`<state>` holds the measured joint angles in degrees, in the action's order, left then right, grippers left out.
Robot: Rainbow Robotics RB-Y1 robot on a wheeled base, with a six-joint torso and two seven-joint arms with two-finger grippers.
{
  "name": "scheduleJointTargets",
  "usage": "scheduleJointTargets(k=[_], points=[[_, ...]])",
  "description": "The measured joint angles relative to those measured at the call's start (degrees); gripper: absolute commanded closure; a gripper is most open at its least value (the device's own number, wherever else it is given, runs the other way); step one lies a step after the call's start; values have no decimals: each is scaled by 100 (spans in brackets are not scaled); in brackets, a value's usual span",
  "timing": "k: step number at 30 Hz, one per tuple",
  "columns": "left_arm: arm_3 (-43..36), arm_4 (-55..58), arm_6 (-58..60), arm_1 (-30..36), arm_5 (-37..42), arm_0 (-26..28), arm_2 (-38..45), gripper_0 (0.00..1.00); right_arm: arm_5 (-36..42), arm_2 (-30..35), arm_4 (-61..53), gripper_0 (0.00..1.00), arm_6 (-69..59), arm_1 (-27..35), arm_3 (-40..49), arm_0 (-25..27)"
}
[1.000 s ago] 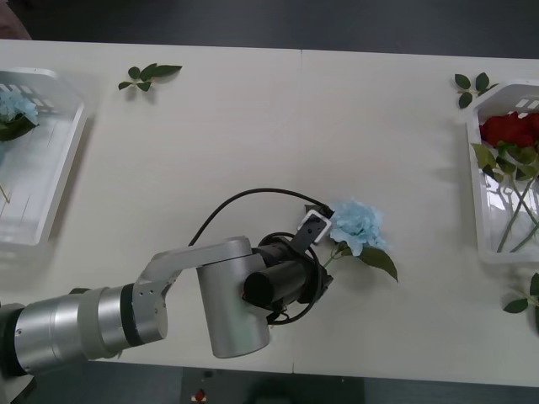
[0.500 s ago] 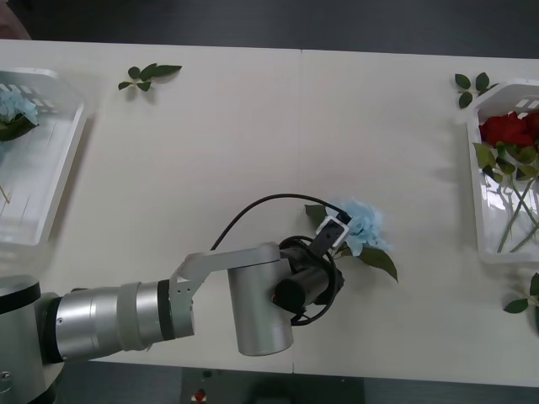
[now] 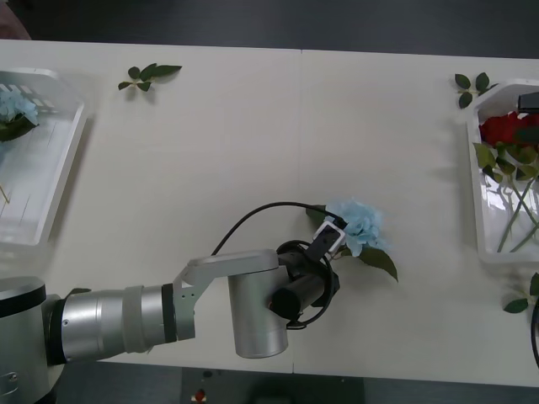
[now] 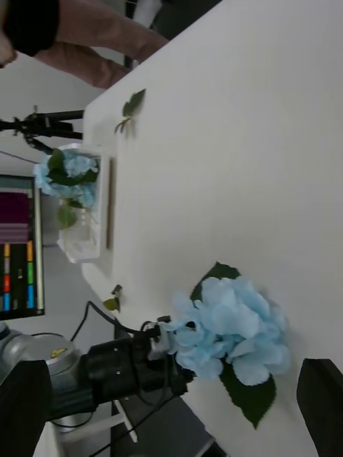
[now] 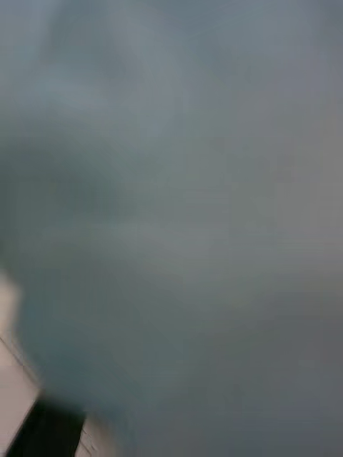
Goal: Put the red flowers into the right box and the blue flowers into the left box
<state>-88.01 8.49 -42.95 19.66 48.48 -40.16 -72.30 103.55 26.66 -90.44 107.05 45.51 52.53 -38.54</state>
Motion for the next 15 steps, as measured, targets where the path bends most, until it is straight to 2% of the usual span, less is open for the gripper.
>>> scheduleJointTargets(k=[1, 4, 10, 15], points=[[2, -3, 1, 0, 0, 0, 0, 100, 0, -50, -148, 0, 0, -90, 13, 0], [4, -8, 6, -6, 0, 0, 0, 100, 0, -154, -331, 0, 0, -384, 209, 0], [6, -126, 38, -33, 0, 0, 0, 100, 0, -160, -321, 0, 0, -1002, 1296, 0], [8, -132, 96, -87, 0, 0, 0, 100, 1, -153, 300, 0, 0, -1425, 2383, 0]])
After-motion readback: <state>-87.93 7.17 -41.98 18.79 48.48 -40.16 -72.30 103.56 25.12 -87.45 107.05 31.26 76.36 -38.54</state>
